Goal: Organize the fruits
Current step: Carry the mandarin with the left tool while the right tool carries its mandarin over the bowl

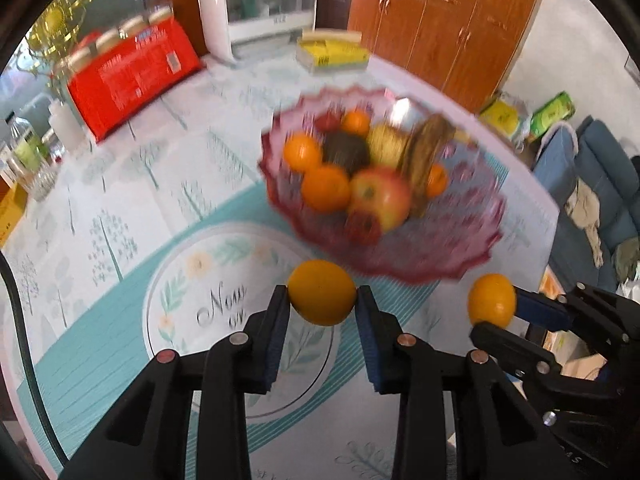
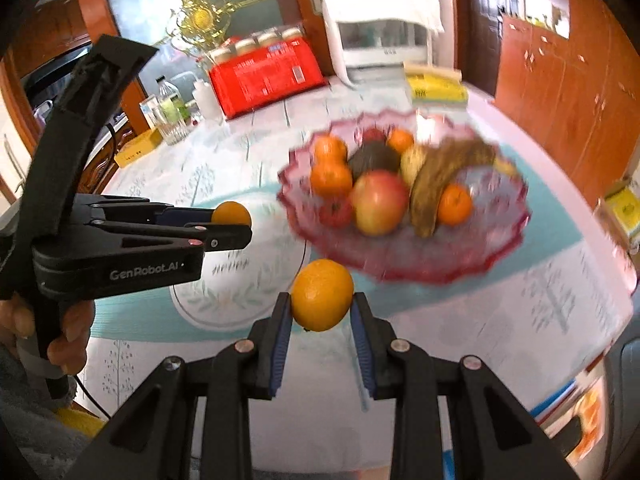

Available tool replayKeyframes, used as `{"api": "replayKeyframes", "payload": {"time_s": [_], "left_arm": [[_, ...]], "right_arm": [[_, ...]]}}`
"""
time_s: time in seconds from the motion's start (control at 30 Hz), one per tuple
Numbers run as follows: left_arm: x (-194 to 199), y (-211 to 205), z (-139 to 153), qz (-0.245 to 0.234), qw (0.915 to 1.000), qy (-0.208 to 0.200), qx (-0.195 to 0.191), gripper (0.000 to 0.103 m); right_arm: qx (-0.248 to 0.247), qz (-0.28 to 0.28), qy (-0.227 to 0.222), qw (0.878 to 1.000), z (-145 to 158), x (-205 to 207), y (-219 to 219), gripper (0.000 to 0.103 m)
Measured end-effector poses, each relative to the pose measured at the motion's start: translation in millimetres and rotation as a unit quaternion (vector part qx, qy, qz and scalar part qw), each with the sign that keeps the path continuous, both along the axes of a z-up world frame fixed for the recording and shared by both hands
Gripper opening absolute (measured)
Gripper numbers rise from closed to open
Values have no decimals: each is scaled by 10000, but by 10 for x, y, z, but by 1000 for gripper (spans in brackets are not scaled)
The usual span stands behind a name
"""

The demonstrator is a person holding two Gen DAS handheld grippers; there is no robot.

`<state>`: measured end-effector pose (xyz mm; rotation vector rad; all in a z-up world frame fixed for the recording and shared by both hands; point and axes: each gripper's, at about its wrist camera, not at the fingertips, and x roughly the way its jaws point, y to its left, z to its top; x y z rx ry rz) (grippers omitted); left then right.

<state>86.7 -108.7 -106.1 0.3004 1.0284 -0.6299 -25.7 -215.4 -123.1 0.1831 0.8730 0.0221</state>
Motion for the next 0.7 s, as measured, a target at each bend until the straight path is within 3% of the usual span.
{"api": "replayKeyframes", "payload": {"time_s": [0.17,0.4,0.5,0.7], "left_arm": [[99,-127,284,13,9993,-303,-214,32],[288,-404,387,153,9983,-507,-227,32],[383,-513,411,451,9972,-565,-215,32],[570,-680,439,1298,9894,-577,-309,32]], "right_arm": [[-119,48,-238,9996,331,170,-153,30],[-318,-206,-440,9983,636,494,-371,30],[-372,-136,-529,9978,704,662,-525,30],[-320,541,-407,9972,738,1063,-824,30]]}}
